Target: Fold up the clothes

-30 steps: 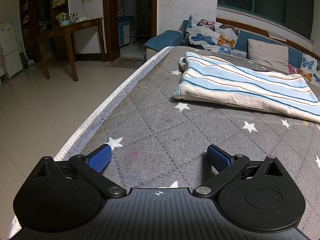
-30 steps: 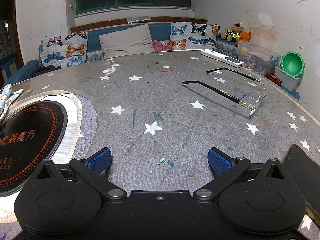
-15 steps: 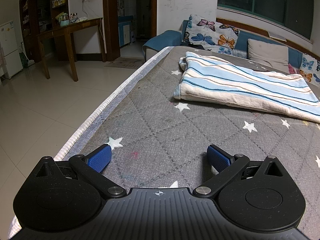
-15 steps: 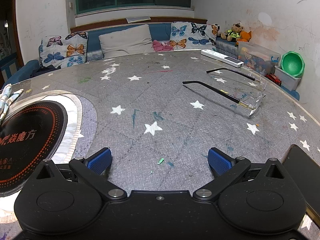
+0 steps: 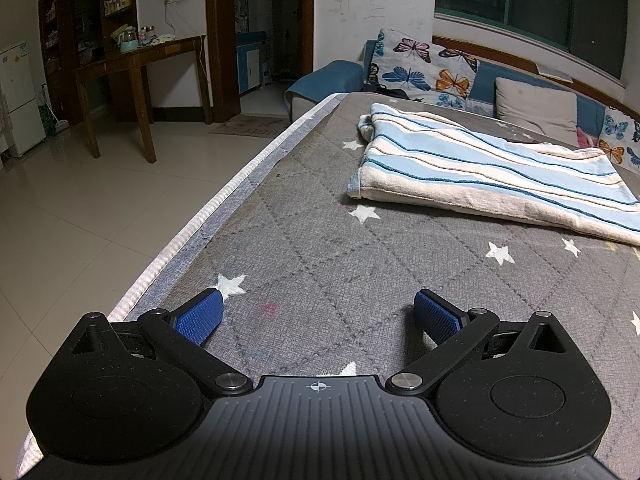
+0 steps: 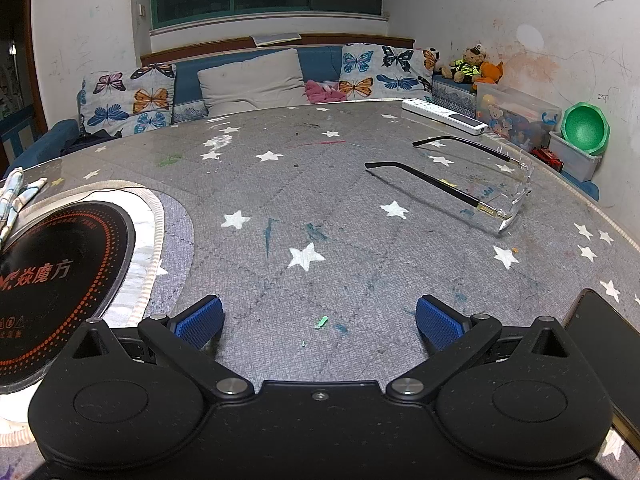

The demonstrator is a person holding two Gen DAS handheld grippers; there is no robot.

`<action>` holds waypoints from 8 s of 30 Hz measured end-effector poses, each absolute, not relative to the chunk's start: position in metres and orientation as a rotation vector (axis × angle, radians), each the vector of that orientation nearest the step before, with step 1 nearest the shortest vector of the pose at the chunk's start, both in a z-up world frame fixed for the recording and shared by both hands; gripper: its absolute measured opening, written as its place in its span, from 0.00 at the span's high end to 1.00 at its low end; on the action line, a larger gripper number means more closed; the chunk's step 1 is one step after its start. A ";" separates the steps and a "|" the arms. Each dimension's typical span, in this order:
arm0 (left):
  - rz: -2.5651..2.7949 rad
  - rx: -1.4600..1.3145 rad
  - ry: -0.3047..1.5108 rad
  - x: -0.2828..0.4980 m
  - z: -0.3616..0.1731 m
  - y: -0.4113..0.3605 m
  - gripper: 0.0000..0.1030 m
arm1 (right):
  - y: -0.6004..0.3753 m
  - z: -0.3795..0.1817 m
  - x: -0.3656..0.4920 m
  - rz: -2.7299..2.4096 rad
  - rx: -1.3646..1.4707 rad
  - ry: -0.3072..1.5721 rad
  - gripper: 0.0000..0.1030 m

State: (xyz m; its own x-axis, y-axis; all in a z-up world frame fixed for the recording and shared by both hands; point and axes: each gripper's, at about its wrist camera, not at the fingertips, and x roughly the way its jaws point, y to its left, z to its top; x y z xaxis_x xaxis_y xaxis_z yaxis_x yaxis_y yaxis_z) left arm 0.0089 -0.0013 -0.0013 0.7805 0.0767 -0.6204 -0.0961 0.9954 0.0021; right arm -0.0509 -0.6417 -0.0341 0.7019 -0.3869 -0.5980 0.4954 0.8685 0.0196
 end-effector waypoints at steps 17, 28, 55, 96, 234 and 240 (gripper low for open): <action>0.093 -0.030 0.669 0.009 -0.001 -0.001 0.00 | -0.642 -0.034 -0.051 -0.494 0.184 0.622 0.00; 0.093 -0.030 0.669 0.009 -0.001 -0.001 0.00 | -0.641 -0.034 -0.051 -0.494 0.184 0.622 0.00; 0.093 -0.030 0.669 0.008 -0.001 -0.001 0.00 | -0.641 -0.034 -0.051 -0.494 0.184 0.622 0.00; 0.093 -0.031 0.669 0.009 -0.001 -0.001 0.00 | -0.641 -0.034 -0.051 -0.495 0.184 0.622 0.00; 0.821 -0.436 0.586 -0.041 0.002 0.083 0.02 | -0.641 -0.034 -0.050 -0.497 0.177 0.626 0.00; 0.822 -0.433 0.589 -0.034 0.003 0.080 0.02 | -0.641 -0.034 -0.050 -0.497 0.177 0.626 0.00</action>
